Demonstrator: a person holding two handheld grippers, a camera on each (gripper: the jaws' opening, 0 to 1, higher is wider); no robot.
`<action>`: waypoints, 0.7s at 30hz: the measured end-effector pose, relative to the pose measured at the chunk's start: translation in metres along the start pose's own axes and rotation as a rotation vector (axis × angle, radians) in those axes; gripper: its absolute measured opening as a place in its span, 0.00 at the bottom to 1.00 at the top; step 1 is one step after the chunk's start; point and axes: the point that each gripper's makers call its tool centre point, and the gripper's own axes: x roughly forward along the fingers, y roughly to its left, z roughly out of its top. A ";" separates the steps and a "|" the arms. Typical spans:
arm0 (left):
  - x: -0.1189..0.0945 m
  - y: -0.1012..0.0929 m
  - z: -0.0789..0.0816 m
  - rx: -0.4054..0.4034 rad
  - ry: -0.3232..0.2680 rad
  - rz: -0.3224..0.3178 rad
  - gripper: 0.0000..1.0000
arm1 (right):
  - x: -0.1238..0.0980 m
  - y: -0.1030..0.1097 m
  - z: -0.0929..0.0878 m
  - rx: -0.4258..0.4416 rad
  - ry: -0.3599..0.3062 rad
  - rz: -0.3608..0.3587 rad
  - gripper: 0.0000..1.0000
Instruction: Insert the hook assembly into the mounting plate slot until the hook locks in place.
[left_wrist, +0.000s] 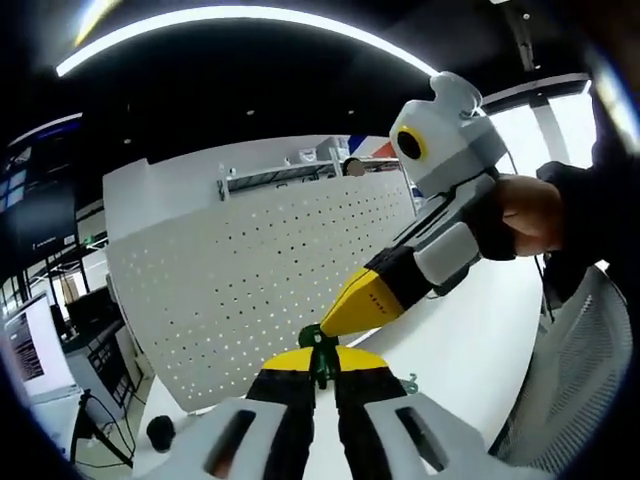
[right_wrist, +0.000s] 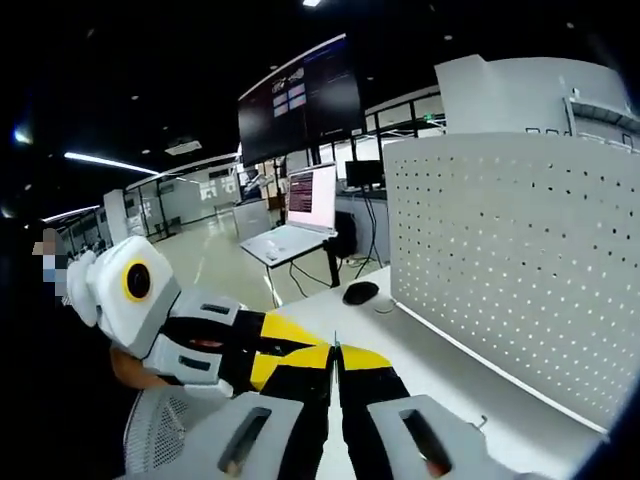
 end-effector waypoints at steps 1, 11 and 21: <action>0.000 0.000 0.000 0.000 -0.001 0.000 0.06 | 0.000 0.000 0.000 0.001 0.001 0.001 0.00; 0.002 0.000 0.000 0.007 -0.002 -0.002 0.05 | -0.002 -0.002 0.001 0.029 -0.008 -0.002 0.00; 0.004 -0.001 -0.001 0.012 -0.005 -0.011 0.05 | -0.002 -0.004 -0.001 0.061 -0.009 -0.001 0.00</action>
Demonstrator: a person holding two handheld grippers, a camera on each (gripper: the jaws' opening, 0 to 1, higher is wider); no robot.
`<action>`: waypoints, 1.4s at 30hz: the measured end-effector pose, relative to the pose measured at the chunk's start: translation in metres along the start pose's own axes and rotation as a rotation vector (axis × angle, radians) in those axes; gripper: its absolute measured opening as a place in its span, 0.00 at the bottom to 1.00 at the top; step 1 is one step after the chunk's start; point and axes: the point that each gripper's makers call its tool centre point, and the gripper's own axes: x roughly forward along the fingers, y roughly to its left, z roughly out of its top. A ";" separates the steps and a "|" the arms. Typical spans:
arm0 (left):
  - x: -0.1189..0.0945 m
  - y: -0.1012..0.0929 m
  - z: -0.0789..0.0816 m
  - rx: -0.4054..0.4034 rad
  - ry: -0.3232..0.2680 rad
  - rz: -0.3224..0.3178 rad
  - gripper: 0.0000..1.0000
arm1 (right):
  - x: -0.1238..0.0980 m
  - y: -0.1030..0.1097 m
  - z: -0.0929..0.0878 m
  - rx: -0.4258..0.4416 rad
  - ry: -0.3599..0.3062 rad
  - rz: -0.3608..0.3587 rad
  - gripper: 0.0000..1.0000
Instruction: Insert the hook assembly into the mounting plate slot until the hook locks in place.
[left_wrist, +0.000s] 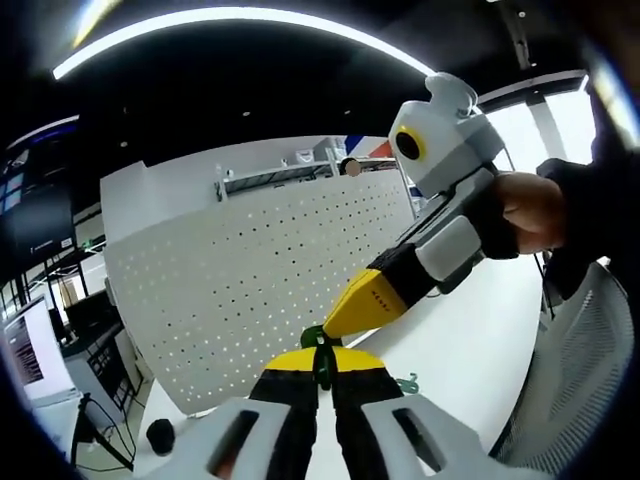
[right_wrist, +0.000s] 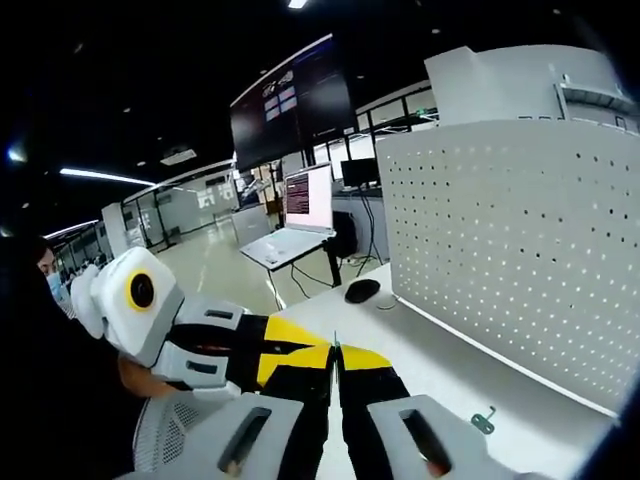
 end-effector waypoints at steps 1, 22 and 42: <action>0.000 0.000 0.000 -0.002 0.000 -0.001 0.05 | 0.000 0.000 0.000 0.002 0.001 0.000 0.00; 0.000 -0.001 -0.001 -0.041 0.006 -0.015 0.03 | 0.000 0.001 -0.001 -0.006 -0.008 0.000 0.00; -0.002 0.016 0.007 -0.099 0.004 0.017 0.03 | -0.016 -0.004 0.009 -0.159 -0.060 -0.061 0.15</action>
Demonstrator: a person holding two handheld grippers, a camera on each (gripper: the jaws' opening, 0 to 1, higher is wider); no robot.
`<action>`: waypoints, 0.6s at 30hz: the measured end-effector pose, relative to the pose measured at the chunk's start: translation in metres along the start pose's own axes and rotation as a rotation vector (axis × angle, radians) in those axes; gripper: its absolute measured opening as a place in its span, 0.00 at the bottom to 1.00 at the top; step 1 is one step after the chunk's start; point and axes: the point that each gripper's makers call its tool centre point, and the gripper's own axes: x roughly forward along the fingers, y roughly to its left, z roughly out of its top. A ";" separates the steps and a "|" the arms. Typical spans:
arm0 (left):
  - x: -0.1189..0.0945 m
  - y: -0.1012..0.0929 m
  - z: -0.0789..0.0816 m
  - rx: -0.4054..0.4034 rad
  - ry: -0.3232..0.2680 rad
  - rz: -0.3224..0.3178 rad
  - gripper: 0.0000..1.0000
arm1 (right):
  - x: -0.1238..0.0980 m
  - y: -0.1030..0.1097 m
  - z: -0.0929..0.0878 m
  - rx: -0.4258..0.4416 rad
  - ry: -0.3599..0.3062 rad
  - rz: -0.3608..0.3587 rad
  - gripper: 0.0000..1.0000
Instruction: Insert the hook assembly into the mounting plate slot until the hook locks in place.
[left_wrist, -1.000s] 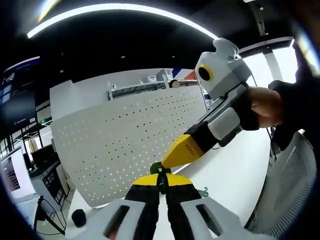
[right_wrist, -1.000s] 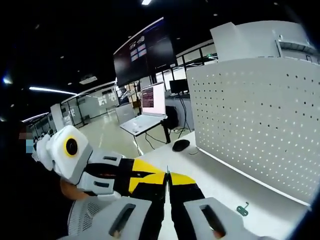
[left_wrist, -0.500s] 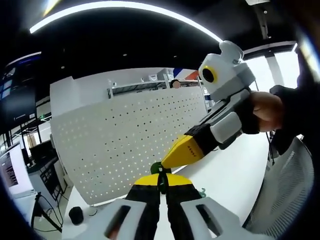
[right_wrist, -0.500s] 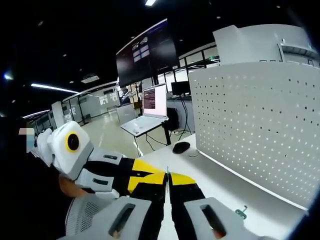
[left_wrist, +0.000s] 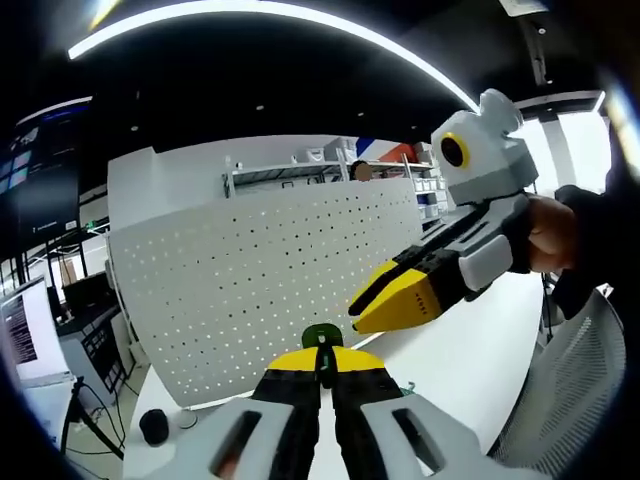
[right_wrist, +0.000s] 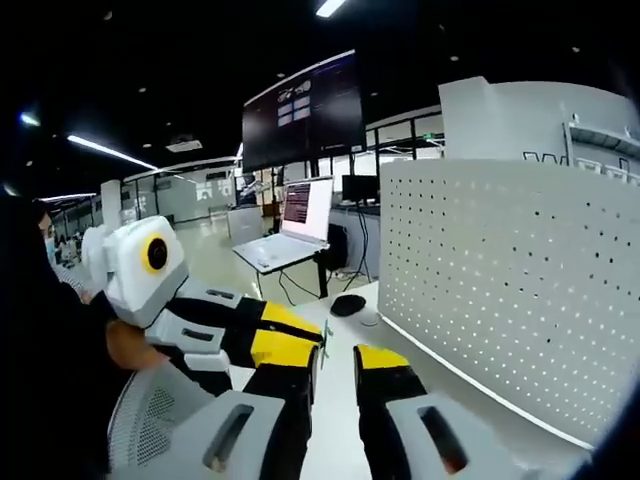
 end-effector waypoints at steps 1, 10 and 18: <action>0.000 0.002 0.001 -0.005 0.001 0.002 0.03 | -0.001 -0.001 0.000 -0.011 -0.004 -0.009 0.17; -0.001 0.020 0.009 -0.016 -0.007 0.038 0.03 | -0.010 -0.011 0.002 -0.059 -0.034 -0.064 0.31; 0.000 0.045 0.021 -0.033 -0.021 0.080 0.03 | -0.020 -0.021 0.002 -0.046 -0.068 -0.109 0.44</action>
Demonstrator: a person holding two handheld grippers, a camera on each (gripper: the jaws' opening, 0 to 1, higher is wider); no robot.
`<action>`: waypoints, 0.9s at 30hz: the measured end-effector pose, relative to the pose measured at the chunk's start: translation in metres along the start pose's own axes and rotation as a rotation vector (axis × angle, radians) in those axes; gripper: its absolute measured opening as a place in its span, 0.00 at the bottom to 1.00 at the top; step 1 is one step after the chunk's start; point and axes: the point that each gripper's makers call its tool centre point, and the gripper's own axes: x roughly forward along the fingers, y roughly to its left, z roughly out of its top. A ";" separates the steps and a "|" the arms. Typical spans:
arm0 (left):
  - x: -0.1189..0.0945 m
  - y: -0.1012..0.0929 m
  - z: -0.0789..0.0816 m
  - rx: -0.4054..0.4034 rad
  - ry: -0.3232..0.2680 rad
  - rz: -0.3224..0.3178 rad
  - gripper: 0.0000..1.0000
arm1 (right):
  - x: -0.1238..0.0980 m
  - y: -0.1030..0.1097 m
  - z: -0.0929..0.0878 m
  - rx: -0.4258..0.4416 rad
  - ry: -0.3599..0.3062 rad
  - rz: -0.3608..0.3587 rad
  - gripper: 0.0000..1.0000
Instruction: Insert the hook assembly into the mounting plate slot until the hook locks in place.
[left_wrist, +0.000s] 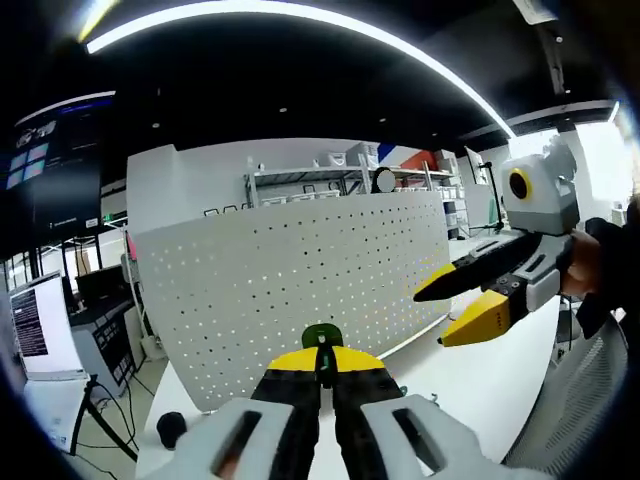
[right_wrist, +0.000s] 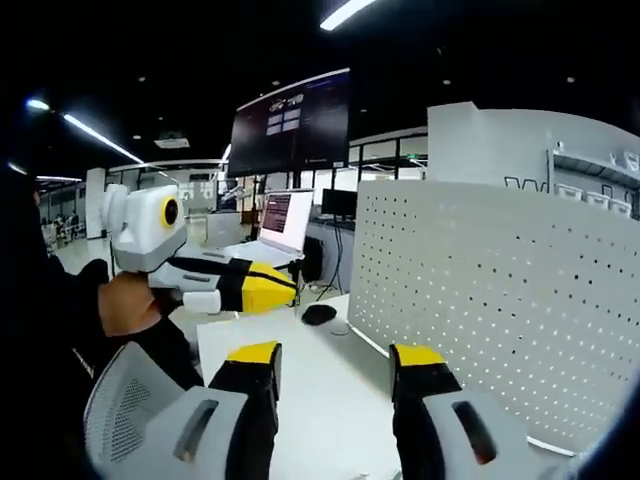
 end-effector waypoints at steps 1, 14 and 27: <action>0.001 0.003 0.001 -0.001 -0.001 0.006 0.03 | -0.002 -0.001 0.000 0.004 -0.007 -0.007 0.46; 0.025 0.068 0.047 -0.022 -0.069 0.106 0.03 | -0.031 -0.015 0.009 0.025 -0.096 -0.078 0.62; 0.068 0.096 0.064 -0.035 -0.107 0.144 0.03 | -0.036 -0.012 -0.007 -0.017 -0.054 -0.097 0.63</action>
